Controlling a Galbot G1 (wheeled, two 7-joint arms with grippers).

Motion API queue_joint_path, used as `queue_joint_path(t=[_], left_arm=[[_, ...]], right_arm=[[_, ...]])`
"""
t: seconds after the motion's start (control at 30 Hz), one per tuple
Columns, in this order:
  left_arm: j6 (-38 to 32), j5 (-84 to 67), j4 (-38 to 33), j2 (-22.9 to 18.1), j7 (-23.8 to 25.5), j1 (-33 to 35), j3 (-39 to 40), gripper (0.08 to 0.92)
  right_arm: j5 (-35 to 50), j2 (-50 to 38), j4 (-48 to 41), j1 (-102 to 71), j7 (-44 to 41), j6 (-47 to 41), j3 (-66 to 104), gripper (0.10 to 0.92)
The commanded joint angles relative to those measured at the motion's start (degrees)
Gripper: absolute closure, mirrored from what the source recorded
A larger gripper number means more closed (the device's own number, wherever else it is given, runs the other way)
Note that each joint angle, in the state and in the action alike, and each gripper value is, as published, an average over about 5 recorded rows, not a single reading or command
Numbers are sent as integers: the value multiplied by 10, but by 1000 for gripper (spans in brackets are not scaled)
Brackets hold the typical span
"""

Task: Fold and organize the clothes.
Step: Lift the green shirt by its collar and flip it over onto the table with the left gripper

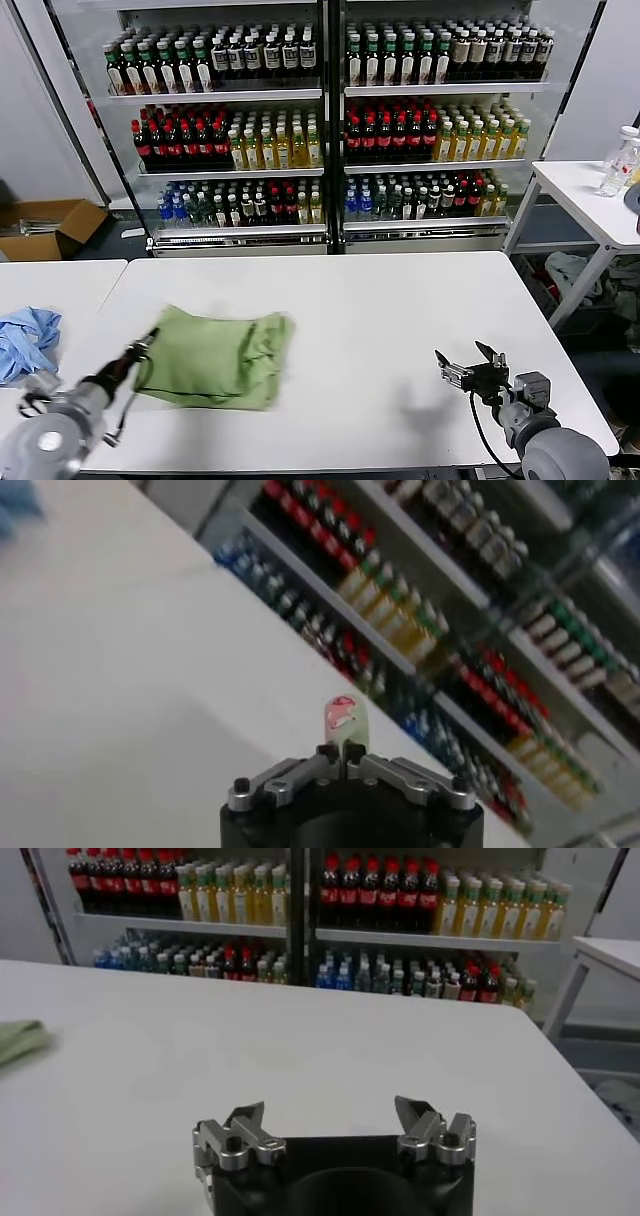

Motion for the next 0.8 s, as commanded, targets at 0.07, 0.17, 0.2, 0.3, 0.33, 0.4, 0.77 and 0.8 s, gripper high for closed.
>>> queue_joint_path(t=[0.07, 0.17, 0.2, 0.3, 0.33, 0.4, 0.77, 0.8], left_arm=[[2, -92, -18, 104, -23, -2, -144, 910], [1, -88, -86, 80, -47, -5, -85, 910], [1, -81, -110, 62, -55, -7, -54, 910], [0, -26, -157, -11, -66, -17, 62, 910], [-2, 2, -163, -40, -67, -22, 106, 910], [-5, 55, -153, -92, -66, -39, 185, 910], [-18, 248, -8, -281, -71, -134, 411, 910], [-18, 260, 5, -289, -71, -139, 419, 910]], right_arm=[[0, 3, 3, -4, 0, 2, 0, 203], [-1, 4, 8, -9, 0, 3, 1, 203], [-2, 4, 10, -11, 0, 3, 1, 203], [-2, 4, 15, -17, 0, 4, 4, 203], [-2, 3, 16, -19, 0, 4, 6, 203], [-3, 3, 18, -23, 0, 5, 8, 203], [-2, -4, 20, -25, -3, 14, 10, 203], [-2, -5, 20, -23, -4, 15, 9, 203]])
